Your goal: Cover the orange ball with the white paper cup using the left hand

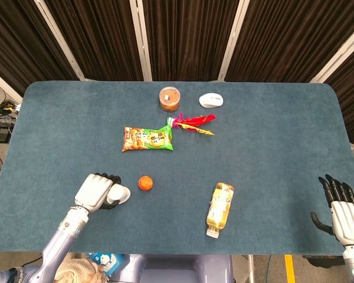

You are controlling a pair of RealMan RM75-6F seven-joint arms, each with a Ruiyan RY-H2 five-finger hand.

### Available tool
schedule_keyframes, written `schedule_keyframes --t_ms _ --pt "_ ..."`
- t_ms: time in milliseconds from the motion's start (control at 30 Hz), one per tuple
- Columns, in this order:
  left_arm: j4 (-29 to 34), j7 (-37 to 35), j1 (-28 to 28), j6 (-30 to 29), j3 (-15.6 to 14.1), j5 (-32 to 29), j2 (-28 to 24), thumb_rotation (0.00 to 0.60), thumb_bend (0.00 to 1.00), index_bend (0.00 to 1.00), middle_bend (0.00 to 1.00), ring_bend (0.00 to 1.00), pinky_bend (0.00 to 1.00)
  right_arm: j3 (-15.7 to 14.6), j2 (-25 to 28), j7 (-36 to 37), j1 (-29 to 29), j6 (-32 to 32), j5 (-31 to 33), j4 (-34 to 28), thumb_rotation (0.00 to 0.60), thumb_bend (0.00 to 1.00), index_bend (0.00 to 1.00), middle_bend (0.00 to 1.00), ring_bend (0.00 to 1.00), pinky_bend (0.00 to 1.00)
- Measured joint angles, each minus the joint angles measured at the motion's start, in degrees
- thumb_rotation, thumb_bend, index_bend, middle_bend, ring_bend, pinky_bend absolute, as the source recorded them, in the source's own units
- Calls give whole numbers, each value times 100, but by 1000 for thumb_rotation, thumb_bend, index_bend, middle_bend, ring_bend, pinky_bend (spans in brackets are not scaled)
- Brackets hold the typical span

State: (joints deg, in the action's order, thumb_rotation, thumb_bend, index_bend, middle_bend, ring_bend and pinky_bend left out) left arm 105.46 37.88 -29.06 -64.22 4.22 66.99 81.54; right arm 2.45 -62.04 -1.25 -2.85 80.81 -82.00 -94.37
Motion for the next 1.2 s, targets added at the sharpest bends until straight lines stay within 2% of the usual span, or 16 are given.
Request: schedule_keyframes --t_ms 233,433,900,1100,1200 --pt "339 23 -212 -53 282 -42 -105 600 273 347 447 405 481 -3 -2 -22 2 8 -4 -11 600 347 0 0 0 26" --pt "412 221 -479 -44 512 -199 6 600 273 346 447 405 481 2 2 -8 1 -4 17 -14 600 347 0 0 0 27" --pt "-64 625 -932 -39 645 -815 656 600 267 335 423 387 467 7 14 72 -13 -36 23 -13 600 347 0 0 0 26" --pt "-279 619 -1030 39 529 -972 772 600 204 244 294 274 372 12 10 72 -21 -50 35 -7 600 347 0 0 0 26" --pt "-334 599 -1062 94 465 -1022 784 600 166 153 203 194 281 13 8 64 -24 -58 45 -10 600 347 0 0 0 27"
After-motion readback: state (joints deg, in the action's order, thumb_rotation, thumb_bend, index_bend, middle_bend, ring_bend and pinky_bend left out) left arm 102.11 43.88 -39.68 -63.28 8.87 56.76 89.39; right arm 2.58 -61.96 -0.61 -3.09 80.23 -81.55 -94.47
